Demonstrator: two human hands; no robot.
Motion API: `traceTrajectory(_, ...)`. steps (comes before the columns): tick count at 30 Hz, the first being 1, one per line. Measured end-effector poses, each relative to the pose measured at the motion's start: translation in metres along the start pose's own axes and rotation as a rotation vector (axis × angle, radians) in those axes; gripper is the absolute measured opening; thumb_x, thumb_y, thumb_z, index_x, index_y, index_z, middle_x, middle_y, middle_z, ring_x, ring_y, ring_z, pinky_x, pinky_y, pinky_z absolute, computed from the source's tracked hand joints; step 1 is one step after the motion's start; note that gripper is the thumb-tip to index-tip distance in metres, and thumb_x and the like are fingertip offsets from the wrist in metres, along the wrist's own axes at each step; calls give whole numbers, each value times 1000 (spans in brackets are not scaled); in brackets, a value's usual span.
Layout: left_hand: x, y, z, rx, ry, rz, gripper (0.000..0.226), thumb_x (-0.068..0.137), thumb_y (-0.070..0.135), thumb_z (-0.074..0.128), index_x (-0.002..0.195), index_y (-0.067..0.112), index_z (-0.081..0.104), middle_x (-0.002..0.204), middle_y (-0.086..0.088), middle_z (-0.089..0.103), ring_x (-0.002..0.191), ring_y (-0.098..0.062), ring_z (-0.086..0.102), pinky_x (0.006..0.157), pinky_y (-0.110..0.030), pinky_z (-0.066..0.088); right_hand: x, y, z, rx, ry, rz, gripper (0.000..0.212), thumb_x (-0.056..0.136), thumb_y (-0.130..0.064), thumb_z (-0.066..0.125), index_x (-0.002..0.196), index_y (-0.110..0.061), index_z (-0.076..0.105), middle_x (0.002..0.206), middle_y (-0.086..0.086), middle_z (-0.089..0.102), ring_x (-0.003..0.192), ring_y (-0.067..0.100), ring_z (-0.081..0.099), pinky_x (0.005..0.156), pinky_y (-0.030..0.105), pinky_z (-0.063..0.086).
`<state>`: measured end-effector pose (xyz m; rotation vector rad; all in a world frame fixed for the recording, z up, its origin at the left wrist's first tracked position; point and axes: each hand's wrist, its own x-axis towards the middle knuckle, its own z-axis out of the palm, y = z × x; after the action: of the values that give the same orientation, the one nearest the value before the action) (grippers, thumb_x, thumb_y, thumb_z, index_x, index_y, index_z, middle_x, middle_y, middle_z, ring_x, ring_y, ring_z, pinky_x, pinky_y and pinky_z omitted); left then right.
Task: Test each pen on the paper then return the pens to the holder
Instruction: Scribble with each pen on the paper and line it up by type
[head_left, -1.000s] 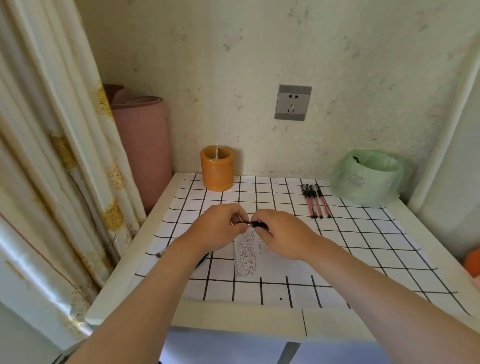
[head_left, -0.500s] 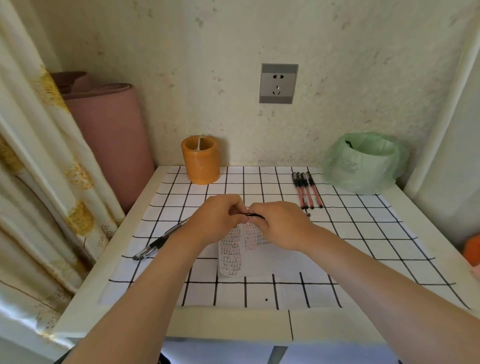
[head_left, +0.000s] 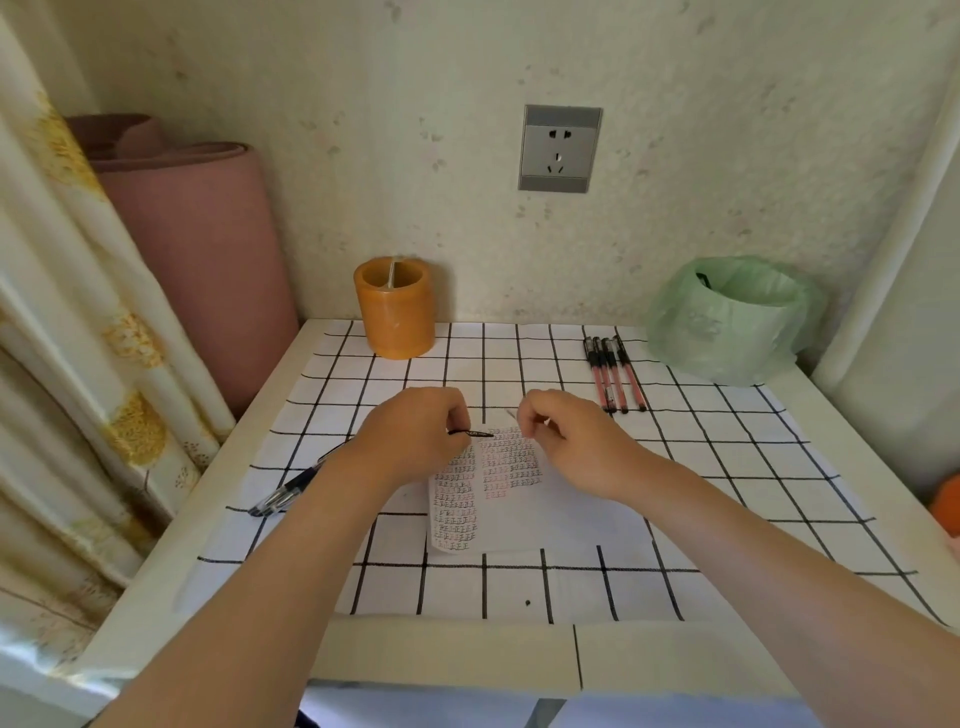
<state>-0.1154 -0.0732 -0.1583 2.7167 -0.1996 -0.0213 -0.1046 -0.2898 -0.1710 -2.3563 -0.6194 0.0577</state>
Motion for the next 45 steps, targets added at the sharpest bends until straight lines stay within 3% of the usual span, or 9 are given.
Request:
traceTrajectory(8, 1, 2, 6, 5, -153, 74, 26, 83, 16, 67, 103, 32, 67, 101, 15, 62, 91, -7, 56, 76, -24, 49, -4, -7, -1, 715, 0, 248, 53, 84, 21, 46, 112, -16, 70, 96, 9, 69, 73, 22, 70, 71, 40, 56)
traceTrajectory(11, 3, 3, 8, -35, -176, 98, 24, 85, 18, 66, 105, 32, 67, 100, 15, 62, 89, -4, 55, 77, -25, 49, -12, -5, 2, 744, -27, 196, 29, 87, 7, 64, 107, -13, 69, 83, 6, 66, 72, 20, 66, 68, 39, 54)
traceTrajectory(14, 7, 0, 9, -64, -189, 102, 20, 85, 25, 70, 104, 32, 68, 96, 14, 63, 87, -5, 57, 77, -25, 50, -14, -4, 5, 816, -57, 229, 12, 97, -11, 58, 88, -14, 66, 70, 11, 61, 57, 26, 60, 51, 34, 40)
traceTrajectory(17, 10, 0, 10, -82, -183, 103, 19, 83, 35, 73, 101, 33, 67, 93, 13, 63, 85, -5, 59, 76, -27, 52, -16, -5, 9, 728, -85, 237, 12, 95, -4, 55, 94, -13, 63, 70, 14, 64, 54, 27, 62, 43, 26, 31)
traceTrajectory(21, 13, 4, 14, -69, -166, 146, 20, 84, 34, 72, 103, 30, 68, 97, 11, 62, 88, -8, 59, 76, -26, 50, -18, -6, 15, 546, -86, 216, 15, 80, 10, 63, 85, -4, 66, 68, 12, 70, 60, 21, 67, 46, 19, 44)
traceTrajectory(25, 15, 10, 22, -105, -164, 179, 26, 77, 44, 77, 97, 33, 67, 93, 12, 60, 80, -4, 57, 67, -23, 47, -16, -1, 17, 471, -116, 195, 8, 78, 5, 65, 76, -3, 61, 61, 11, 65, 53, 20, 62, 53, 30, 51)
traceTrajectory(31, 18, 7, 26, -126, -172, 189, 32, 72, 47, 81, 97, 34, 65, 93, 12, 59, 82, -3, 56, 68, -24, 48, -18, 6, 23, 383, -95, 86, 15, 75, -1, 67, 69, -10, 56, 63, 3, 58, 54, 15, 49, 49, 30, 38)
traceTrajectory(38, 21, 6, 28, -129, -187, 180, 33, 70, 49, 81, 95, 36, 64, 93, 13, 57, 83, -2, 55, 70, -25, 48, -20, 7, 24, 359, -57, 34, 15, 76, -1, 67, 71, -5, 54, 69, 16, 57, 56, 13, 45, 51, 30, 36)
traceTrajectory(45, 22, 6, 29, -133, -194, 170, 32, 71, 49, 81, 95, 37, 63, 94, 13, 57, 83, -2, 54, 67, -24, 43, -20, 8, 28, 293, -45, 11, 20, 76, -3, 68, 67, -13, 54, 62, -9, 53, 55, 7, 44, 50, 24, 36)
